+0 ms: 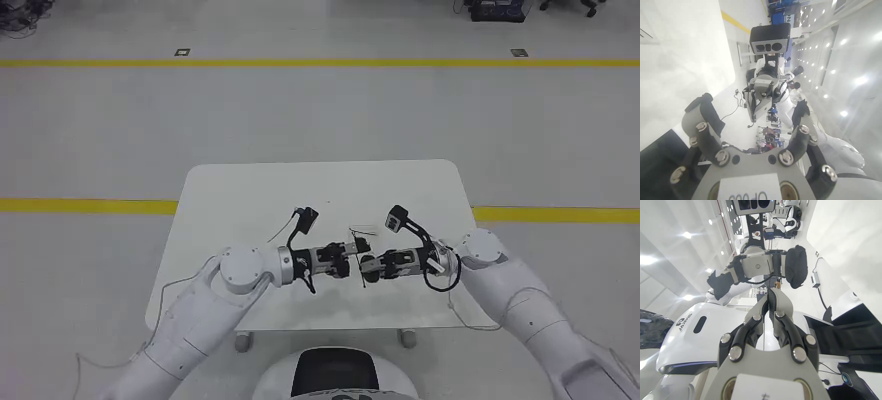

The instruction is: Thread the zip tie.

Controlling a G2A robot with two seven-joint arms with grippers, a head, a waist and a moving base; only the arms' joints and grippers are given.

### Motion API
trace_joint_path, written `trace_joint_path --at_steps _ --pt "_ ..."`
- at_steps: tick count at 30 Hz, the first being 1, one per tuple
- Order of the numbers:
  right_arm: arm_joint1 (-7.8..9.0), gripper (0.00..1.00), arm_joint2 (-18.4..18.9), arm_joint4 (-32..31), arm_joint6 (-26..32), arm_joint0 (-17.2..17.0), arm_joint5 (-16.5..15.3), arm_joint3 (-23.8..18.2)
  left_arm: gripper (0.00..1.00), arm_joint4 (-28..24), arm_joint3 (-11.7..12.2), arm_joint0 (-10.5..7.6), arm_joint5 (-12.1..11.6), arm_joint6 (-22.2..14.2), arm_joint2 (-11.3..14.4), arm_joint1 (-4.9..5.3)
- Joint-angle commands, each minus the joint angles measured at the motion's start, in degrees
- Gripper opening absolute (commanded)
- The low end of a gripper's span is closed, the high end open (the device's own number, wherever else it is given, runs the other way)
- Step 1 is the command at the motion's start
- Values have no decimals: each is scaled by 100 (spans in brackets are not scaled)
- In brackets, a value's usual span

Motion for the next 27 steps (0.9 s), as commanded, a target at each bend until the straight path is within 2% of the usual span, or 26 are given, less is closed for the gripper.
trace_joint_path --at_steps 1,5,6,8,9,10,11,13,17,27 --pt "18 0 -51 55 -2 29 -10 27 100 -84 46 -17 -36 -24 5 1" --pt "49 0 -160 155 -2 93 -20 91 100 -132 90 -48 -85 -22 29 8" --pt "55 0 -186 172 -2 108 -21 102 95 -124 93 -55 -94 -17 34 10" --pt "69 0 -244 206 -2 140 -27 122 91 -102 106 -64 -107 8 42 18" --pt "75 0 -268 223 -2 153 -28 131 79 -102 109 -66 -113 12 45 21" --pt "81 0 -292 236 -2 167 -28 141 63 -101 111 -69 -118 13 49 24" --pt "88 0 -329 245 -2 186 -26 150 56 -91 114 -73 -124 14 55 28" --pt "96 0 -389 261 -2 215 -25 166 49 -89 121 -77 -135 18 66 34" --pt "109 0 -514 281 -2 289 -28 227 45 -100 148 -95 -156 12 101 42" --pt "138 0 -726 396 -2 424 -93 367 42 -133 213 -132 -195 1 162 66"
